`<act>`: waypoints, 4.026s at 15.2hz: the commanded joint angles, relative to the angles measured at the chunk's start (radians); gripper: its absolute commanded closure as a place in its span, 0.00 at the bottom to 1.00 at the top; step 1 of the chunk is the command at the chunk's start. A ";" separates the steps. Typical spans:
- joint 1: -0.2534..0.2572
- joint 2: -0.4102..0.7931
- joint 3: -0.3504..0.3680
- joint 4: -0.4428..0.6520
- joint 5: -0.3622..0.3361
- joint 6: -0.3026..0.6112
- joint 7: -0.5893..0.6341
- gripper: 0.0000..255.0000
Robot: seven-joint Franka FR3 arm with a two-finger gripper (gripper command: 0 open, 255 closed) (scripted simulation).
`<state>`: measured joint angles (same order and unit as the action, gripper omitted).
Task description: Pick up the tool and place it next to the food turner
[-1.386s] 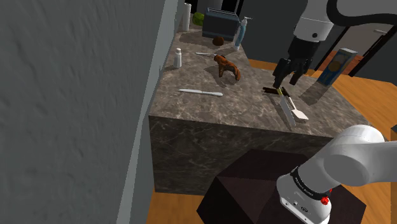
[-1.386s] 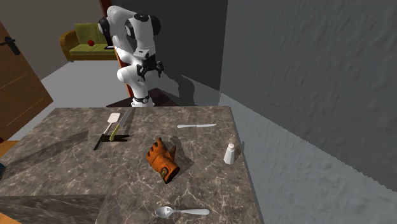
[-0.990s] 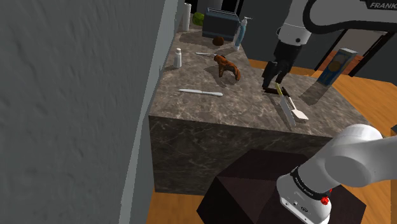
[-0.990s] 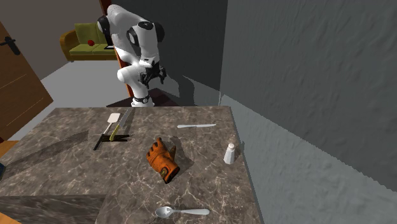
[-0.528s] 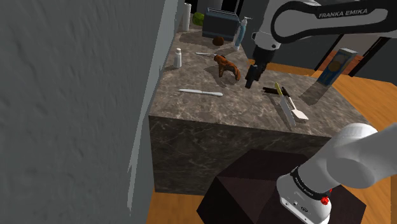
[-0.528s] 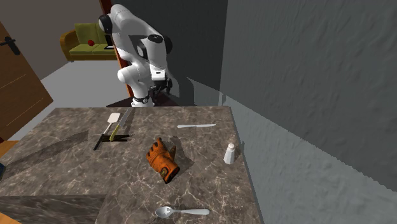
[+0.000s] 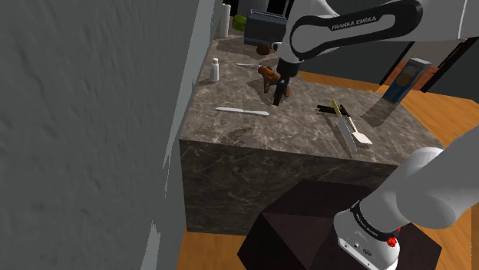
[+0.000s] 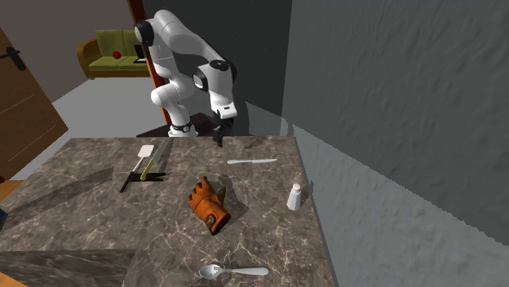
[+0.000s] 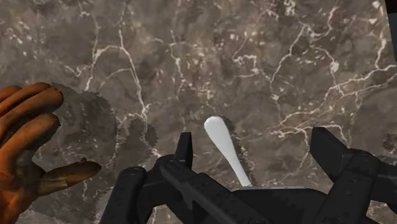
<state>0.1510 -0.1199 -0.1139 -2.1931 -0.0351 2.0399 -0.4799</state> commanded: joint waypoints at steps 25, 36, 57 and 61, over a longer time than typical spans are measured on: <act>0.047 0.358 0.052 0.181 0.029 0.225 -0.284 1.00; 0.047 0.343 0.052 0.190 0.028 0.201 -0.283 1.00; 0.006 0.032 0.011 -0.008 0.003 0.090 -0.354 1.00; -0.023 -0.097 -0.018 -0.147 -0.019 0.102 -0.398 1.00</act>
<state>0.1346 -0.1863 -0.1259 -2.3050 -0.0480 2.1376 -0.8685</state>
